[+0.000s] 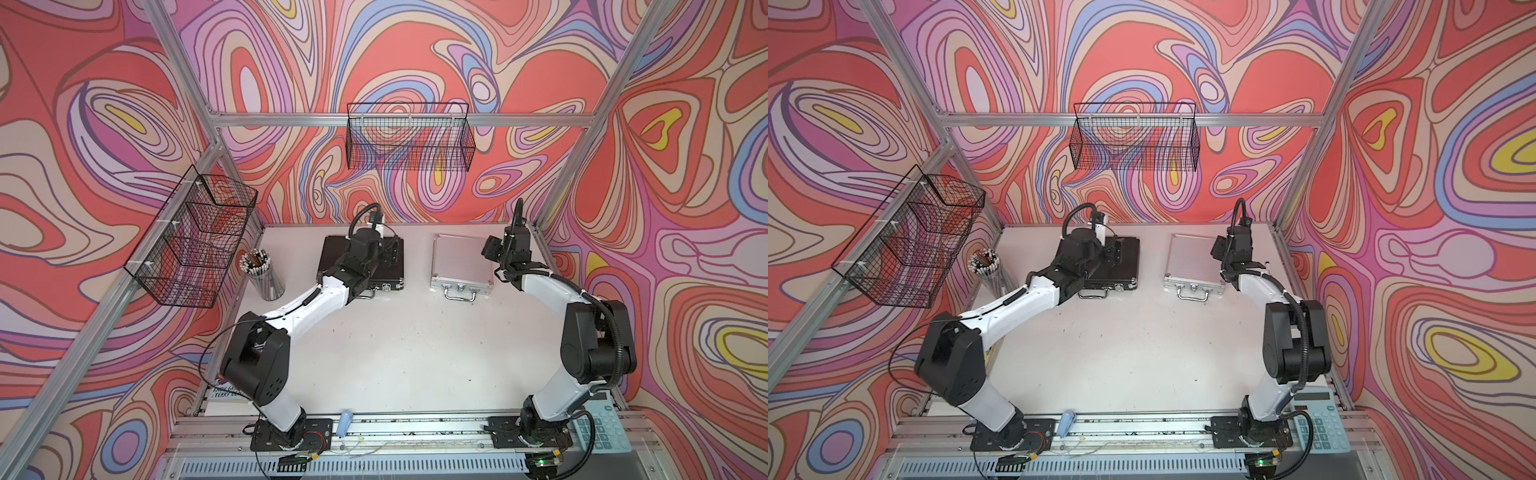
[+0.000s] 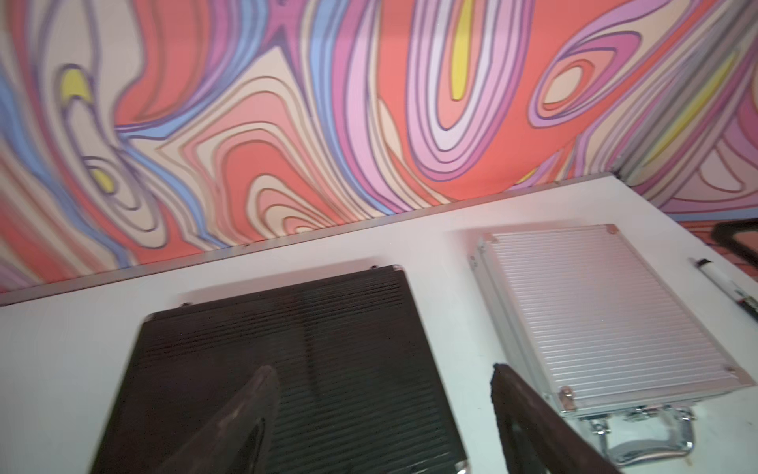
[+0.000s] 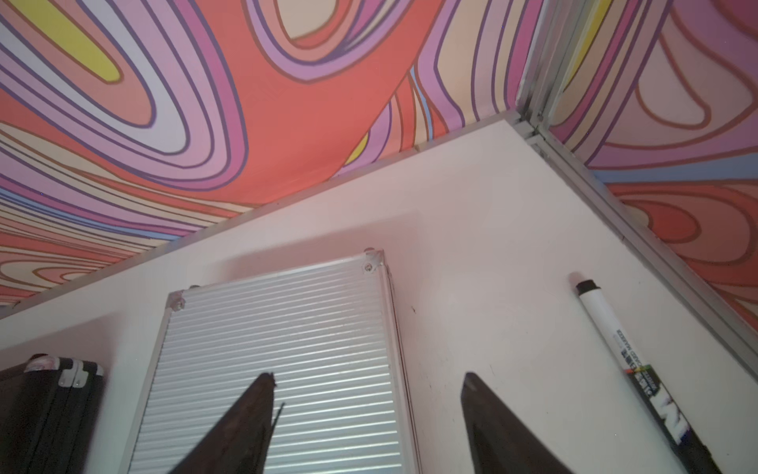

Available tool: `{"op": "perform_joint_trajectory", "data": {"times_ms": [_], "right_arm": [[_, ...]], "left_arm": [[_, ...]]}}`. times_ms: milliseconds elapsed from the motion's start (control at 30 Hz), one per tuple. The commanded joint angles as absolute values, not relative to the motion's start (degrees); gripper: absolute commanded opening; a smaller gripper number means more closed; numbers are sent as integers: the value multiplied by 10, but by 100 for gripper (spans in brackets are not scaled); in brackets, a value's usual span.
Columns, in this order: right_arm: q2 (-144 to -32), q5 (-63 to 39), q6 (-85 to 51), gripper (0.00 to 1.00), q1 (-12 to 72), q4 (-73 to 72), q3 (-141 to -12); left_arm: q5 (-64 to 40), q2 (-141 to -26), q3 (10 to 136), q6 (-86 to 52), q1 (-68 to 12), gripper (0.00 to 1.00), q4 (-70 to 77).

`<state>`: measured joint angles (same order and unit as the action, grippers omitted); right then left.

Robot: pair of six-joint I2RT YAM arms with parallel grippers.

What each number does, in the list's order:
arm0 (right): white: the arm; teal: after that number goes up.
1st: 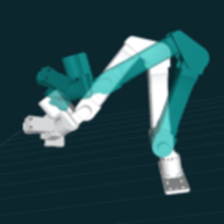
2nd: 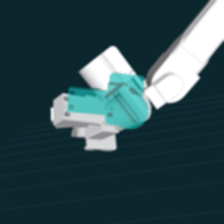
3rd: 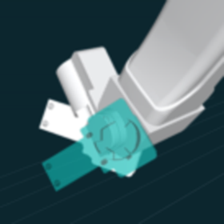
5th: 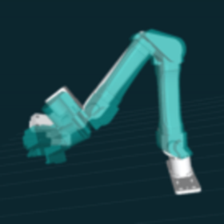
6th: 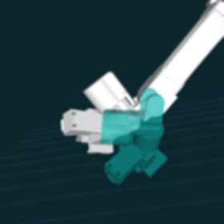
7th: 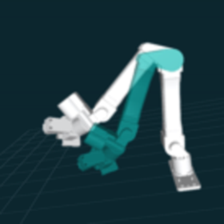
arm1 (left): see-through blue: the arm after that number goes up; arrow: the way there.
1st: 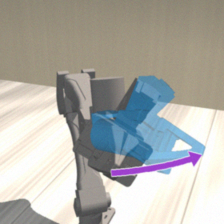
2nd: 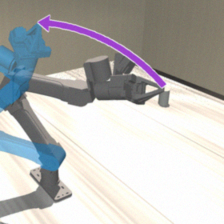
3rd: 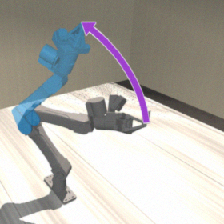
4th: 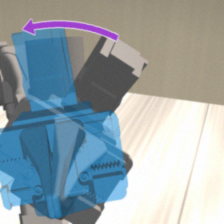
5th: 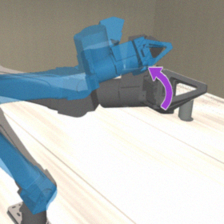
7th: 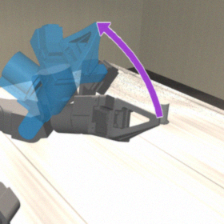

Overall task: Open the poker set cases
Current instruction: Adjust the poker set case at the center of the board.

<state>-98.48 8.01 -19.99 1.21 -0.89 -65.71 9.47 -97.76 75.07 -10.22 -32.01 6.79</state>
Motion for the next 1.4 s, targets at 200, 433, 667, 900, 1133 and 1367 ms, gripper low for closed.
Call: {"op": "perform_joint_trajectory", "data": {"times_ms": [200,433,667,900,1133,1367], "right_arm": [[-1057,-77,-262,81,-63,37,-677],[-1101,-135,-221,81,-74,12,-689],[-1153,-228,-203,80,-73,-10,-709],[-1171,-320,-199,82,-73,-36,-705],[-1167,-394,-166,76,-64,-32,-704],[-1177,-397,-125,76,-28,8,-728]], "left_arm": [[-48,-1170,987,-218,-365,84,-92],[-61,-1300,1118,-258,-367,87,-139],[-101,-1416,1248,-294,-367,88,-208],[-172,-1444,1256,-306,-367,79,-195],[-226,-1392,1152,-325,-374,69,-116],[-209,-1312,1021,-328,-376,65,-67]]}}
